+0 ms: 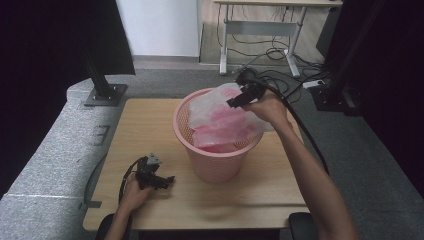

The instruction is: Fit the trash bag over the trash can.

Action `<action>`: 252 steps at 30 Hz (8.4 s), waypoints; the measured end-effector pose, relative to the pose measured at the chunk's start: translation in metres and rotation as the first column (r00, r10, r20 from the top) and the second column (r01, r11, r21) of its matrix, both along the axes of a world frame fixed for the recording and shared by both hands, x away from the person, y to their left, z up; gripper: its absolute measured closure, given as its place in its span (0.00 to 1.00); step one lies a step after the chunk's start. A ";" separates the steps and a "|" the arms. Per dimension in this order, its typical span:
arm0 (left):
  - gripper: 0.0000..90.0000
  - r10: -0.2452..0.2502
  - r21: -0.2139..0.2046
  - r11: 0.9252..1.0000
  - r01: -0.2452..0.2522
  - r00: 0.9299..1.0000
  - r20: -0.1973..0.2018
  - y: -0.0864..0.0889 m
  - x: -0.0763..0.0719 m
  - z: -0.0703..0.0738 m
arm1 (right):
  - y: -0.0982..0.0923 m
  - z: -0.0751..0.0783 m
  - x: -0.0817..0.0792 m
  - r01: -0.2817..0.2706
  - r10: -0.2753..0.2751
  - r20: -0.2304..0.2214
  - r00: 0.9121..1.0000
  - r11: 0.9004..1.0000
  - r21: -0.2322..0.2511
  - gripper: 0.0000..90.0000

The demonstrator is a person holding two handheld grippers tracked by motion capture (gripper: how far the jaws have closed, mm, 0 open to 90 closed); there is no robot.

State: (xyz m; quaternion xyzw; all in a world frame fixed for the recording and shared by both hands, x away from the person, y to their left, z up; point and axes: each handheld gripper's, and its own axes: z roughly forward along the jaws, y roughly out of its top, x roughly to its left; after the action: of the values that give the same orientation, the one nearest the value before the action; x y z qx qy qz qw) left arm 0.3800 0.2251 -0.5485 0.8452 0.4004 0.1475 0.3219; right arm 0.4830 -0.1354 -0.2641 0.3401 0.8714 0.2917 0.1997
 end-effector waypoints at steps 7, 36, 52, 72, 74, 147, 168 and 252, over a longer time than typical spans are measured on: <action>0.00 0.000 0.000 1.000 0.000 1.000 0.000 0.000 0.000 0.000 | -0.032 -0.031 0.018 0.101 -0.102 -0.040 0.994 0.995 -0.024 0.38; 0.00 -0.002 0.000 1.000 0.002 1.000 0.000 0.000 0.000 0.000 | -0.019 -0.034 0.040 0.033 -0.034 -0.033 0.999 0.999 -0.028 0.79; 0.00 -0.002 0.000 1.000 0.002 1.000 -0.002 0.000 0.000 0.000 | -0.065 -0.013 0.015 0.088 -0.086 -0.030 0.996 0.993 0.084 0.39; 0.00 -0.001 -0.001 1.000 0.001 1.000 -0.001 -0.001 0.000 0.000 | -0.042 -0.032 0.037 0.149 -0.140 -0.128 0.982 0.987 0.060 0.80; 0.00 0.000 0.000 1.000 0.000 1.000 -0.001 -0.001 0.000 0.000 | -0.050 -0.031 0.027 0.181 -0.167 -0.155 0.974 0.980 0.082 0.82; 0.00 -0.068 0.045 0.996 0.071 0.995 -0.076 0.008 0.003 0.015 | -0.064 -0.033 0.016 0.073 -0.072 -0.013 0.997 0.991 0.110 0.39; 0.04 -0.284 -0.010 0.959 0.284 0.957 -0.062 0.015 0.002 0.160 | -0.049 -0.023 -0.056 -0.204 0.211 -0.013 0.977 0.957 0.206 0.27; 0.32 -0.589 -0.014 0.806 0.592 0.804 0.082 -0.096 0.012 0.281 | 0.013 -0.001 -0.094 -0.442 0.459 -0.068 0.886 0.879 0.179 0.99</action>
State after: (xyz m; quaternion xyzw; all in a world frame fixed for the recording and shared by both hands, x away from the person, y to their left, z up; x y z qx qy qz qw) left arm 0.3923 0.1295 -0.2673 0.9153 0.1081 0.0634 0.3827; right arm 0.3890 -0.1223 -0.2651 0.1579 0.9101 0.3796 0.0512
